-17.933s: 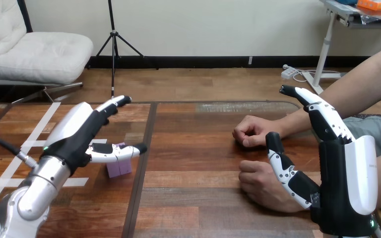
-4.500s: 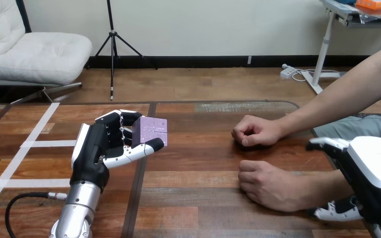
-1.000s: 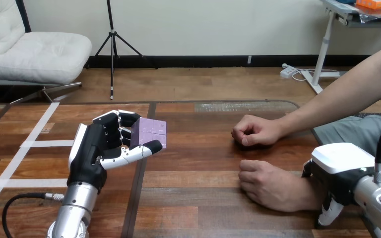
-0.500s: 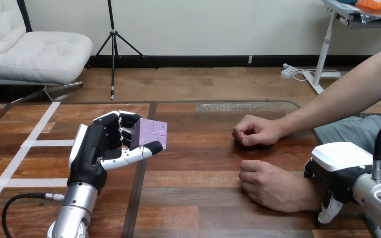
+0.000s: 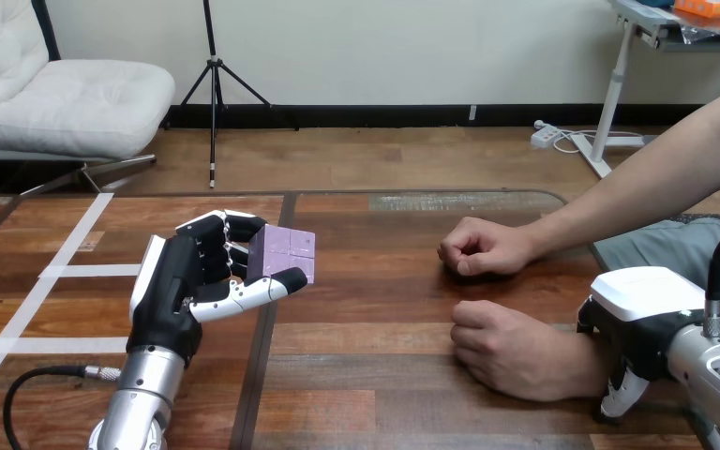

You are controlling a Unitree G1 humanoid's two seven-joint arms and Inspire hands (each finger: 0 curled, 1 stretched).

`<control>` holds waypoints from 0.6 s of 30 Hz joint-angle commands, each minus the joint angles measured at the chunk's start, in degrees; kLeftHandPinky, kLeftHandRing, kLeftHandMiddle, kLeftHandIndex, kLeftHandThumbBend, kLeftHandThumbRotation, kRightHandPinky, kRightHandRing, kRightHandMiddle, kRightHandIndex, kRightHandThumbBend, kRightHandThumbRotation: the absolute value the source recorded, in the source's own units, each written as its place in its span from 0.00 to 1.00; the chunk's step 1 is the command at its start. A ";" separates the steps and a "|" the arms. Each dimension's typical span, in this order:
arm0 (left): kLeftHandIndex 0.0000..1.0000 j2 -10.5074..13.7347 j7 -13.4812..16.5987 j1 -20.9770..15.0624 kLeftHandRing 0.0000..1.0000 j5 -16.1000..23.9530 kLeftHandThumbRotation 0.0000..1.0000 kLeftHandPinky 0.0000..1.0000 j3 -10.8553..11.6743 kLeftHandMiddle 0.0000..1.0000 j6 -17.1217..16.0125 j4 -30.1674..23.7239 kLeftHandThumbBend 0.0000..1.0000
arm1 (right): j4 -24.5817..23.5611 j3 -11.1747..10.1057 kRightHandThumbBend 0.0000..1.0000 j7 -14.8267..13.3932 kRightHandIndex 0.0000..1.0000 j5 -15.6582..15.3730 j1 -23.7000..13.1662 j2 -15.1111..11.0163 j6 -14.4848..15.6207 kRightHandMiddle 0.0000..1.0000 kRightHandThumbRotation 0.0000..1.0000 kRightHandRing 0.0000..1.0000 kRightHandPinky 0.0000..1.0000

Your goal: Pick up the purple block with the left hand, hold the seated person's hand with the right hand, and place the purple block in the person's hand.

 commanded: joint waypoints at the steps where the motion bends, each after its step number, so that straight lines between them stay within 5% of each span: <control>1: 0.49 0.78 -0.73 -1.72 0.40 -0.86 0.13 0.34 0.79 0.46 -0.79 -2.71 0.86 | 2.12 0.80 0.80 -0.35 0.61 0.08 -2.63 -1.92 0.42 0.44 0.00 0.34 0.24; 18: 0.49 1.02 -0.38 -1.51 0.40 -0.26 0.14 0.34 0.68 0.46 -1.11 -2.72 0.85 | 3.26 0.27 0.81 -3.08 0.57 0.86 -1.81 -2.06 0.17 0.44 0.00 0.35 0.25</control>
